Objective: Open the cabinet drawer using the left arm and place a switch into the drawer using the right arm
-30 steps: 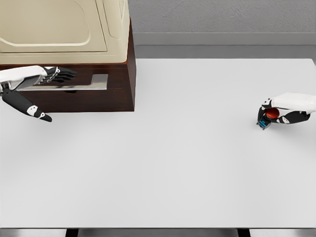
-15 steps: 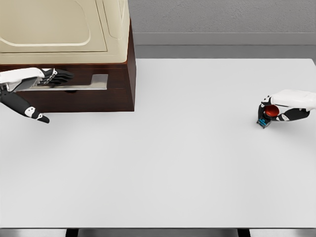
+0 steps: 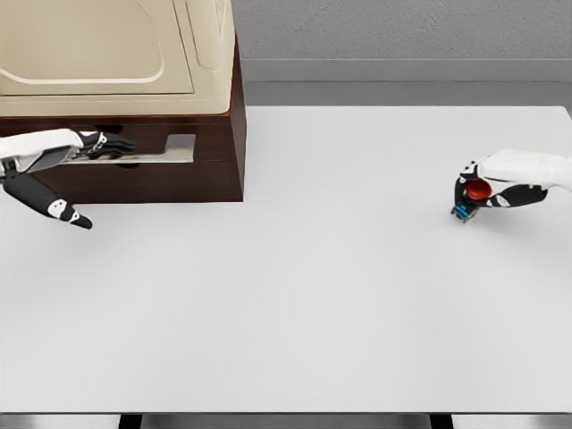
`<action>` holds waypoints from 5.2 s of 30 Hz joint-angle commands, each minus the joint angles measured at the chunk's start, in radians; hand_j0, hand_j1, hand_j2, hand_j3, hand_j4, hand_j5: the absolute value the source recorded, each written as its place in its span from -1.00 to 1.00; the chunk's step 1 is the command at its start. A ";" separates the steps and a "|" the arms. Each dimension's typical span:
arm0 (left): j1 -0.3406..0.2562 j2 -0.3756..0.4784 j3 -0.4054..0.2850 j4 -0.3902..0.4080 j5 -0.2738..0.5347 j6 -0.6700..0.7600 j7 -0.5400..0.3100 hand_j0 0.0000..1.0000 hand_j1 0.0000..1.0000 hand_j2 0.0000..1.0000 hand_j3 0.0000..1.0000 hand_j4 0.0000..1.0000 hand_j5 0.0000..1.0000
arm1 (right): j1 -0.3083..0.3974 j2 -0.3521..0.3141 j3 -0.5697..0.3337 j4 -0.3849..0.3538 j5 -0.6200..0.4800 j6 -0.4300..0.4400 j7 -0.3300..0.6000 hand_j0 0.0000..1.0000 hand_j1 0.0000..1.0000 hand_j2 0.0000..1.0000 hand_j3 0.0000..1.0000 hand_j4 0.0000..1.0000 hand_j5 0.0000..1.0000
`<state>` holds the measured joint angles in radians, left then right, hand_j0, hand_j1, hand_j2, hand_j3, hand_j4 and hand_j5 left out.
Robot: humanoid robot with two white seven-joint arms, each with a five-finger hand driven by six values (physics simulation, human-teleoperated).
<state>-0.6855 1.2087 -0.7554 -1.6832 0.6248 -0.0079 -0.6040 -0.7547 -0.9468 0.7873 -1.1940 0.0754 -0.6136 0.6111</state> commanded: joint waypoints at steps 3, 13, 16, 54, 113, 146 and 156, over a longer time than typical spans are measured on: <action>0.003 0.009 -0.005 -0.023 0.023 0.002 -0.007 1.00 1.00 1.00 1.00 1.00 1.00 | -0.003 0.011 0.000 -0.012 -0.006 0.003 0.000 -0.05 -0.05 -0.05 -0.05 -0.05 -0.05; 0.004 0.058 -0.007 -0.053 0.073 0.002 -0.007 1.00 1.00 1.00 1.00 1.00 1.00 | -0.031 0.033 0.000 -0.062 -0.006 0.003 0.000 -0.05 -0.05 -0.05 -0.05 -0.05 -0.05; 0.014 0.069 -0.005 -0.059 0.090 0.003 -0.007 1.00 1.00 1.00 1.00 1.00 1.00 | -0.038 0.033 0.000 -0.076 -0.006 0.003 0.000 -0.05 -0.05 -0.05 -0.05 -0.05 -0.05; 0.066 0.180 -0.012 -0.081 0.282 0.009 -0.007 1.00 1.00 1.00 1.00 1.00 1.00 | -0.195 0.169 0.052 -0.199 -0.008 0.003 0.000 -0.05 -0.05 -0.05 -0.05 -0.05 -0.05; 0.069 0.213 0.005 -0.081 0.515 0.338 -0.007 1.00 1.00 1.00 1.00 1.00 1.00 | -0.431 0.358 0.213 -0.230 -0.014 0.003 0.000 -0.06 -0.06 -0.06 -0.06 -0.06 -0.06; 0.020 0.216 0.007 -0.082 0.561 0.338 -0.007 1.00 1.00 1.00 1.00 1.00 1.00 | -0.519 0.480 0.239 -0.260 -0.026 0.003 0.000 -0.06 -0.06 -0.06 -0.06 -0.06 -0.06; 0.017 0.216 0.007 -0.082 0.569 0.338 -0.007 1.00 1.00 1.00 1.00 1.00 1.00 | -0.535 0.539 0.256 -0.194 -0.026 0.003 0.000 -0.07 -0.07 -0.07 -0.07 -0.07 -0.07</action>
<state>-0.6687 1.4231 -0.7514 -1.7654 1.1819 0.3293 -0.6109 -1.2901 -0.4205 1.0391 -1.4026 0.0546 -0.6140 0.6113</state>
